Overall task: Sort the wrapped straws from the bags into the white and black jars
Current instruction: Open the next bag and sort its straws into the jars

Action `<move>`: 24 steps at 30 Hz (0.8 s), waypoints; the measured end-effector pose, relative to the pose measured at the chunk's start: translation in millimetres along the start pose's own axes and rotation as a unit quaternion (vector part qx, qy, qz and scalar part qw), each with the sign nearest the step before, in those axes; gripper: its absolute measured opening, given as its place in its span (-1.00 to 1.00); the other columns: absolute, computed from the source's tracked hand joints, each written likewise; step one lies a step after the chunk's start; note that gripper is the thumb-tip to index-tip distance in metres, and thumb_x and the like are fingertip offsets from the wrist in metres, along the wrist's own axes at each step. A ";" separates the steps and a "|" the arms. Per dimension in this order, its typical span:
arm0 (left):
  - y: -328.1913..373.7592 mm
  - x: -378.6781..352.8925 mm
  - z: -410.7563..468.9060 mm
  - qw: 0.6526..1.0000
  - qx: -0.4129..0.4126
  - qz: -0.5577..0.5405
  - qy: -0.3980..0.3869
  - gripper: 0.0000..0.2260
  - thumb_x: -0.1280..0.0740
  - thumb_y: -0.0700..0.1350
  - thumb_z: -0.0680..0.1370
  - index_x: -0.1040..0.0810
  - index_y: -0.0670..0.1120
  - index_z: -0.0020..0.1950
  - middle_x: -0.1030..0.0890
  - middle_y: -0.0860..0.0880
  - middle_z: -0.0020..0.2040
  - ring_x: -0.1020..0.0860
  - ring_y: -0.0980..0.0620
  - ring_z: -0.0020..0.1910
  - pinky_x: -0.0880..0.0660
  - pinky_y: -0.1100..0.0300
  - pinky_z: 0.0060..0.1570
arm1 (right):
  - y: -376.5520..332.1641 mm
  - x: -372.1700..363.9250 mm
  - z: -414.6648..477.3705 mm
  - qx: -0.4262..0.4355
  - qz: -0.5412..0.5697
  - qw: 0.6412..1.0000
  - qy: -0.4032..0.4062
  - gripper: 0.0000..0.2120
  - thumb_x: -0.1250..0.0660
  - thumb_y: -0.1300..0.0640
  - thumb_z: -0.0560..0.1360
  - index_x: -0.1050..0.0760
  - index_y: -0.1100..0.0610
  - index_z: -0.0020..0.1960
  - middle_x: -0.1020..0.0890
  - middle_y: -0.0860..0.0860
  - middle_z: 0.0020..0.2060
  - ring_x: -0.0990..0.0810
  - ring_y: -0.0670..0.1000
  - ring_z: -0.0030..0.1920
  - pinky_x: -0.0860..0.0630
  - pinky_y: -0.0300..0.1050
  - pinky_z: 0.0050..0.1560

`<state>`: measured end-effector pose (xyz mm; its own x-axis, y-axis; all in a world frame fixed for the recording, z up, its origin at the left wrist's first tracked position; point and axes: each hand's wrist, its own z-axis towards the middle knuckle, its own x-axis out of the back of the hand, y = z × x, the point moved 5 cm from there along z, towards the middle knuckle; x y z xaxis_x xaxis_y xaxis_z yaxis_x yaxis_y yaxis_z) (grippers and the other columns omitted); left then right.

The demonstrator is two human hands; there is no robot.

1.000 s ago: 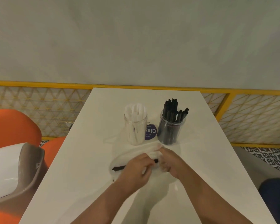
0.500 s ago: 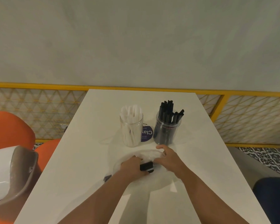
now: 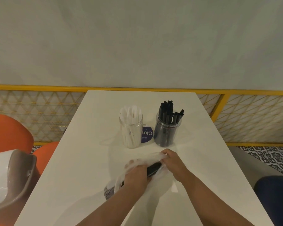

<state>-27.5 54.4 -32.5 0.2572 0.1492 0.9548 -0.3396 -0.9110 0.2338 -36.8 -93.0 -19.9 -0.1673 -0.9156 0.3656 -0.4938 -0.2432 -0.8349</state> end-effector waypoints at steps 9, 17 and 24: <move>-2.8 -8.7 9.6 0.996 0.019 -0.072 -0.053 -0.62 -0.20 0.15 0.56 -0.47 -0.07 0.23 -0.57 -0.07 0.17 -0.53 -0.06 0.13 -0.42 0.14 0.10 | 2.5 -0.3 2.0 0.048 -0.099 0.994 -0.002 -0.87 -0.20 0.29 0.50 -0.47 0.18 0.00 -0.48 -0.02 -0.24 -0.45 -0.04 -0.24 -0.37 -0.30 -0.31; -3.7 -3.1 -14.8 0.977 -0.076 -0.198 0.031 -0.68 -0.24 -0.01 0.56 -0.41 0.07 0.32 -0.47 0.16 0.25 -0.43 0.14 0.25 -0.20 0.47 0.13 | 15.7 -4.2 10.9 -0.015 -0.103 0.994 0.029 -0.83 -0.08 0.30 0.54 -0.44 0.18 -0.01 -0.46 0.05 -0.07 -0.45 0.04 -0.09 -0.42 -0.28 -0.42; -18.0 -18.8 -3.6 0.998 -0.037 -0.037 -0.019 -0.62 -0.26 0.10 0.49 -0.40 0.04 0.28 -0.43 0.00 0.26 -0.42 -0.01 0.21 -0.40 0.12 0.24 | 15.9 -10.8 9.5 -0.003 -0.096 0.995 -0.035 -0.88 -0.12 0.19 0.56 -0.40 0.04 0.01 -0.47 0.04 -0.03 -0.46 0.00 -0.07 -0.46 -0.30 -0.31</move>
<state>-29.5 69.5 -54.1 0.3177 0.1987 0.9271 -0.3838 -0.8672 0.3174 -34.8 -90.0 -41.0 -0.0105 -0.8728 0.4879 -0.5166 -0.4130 -0.7500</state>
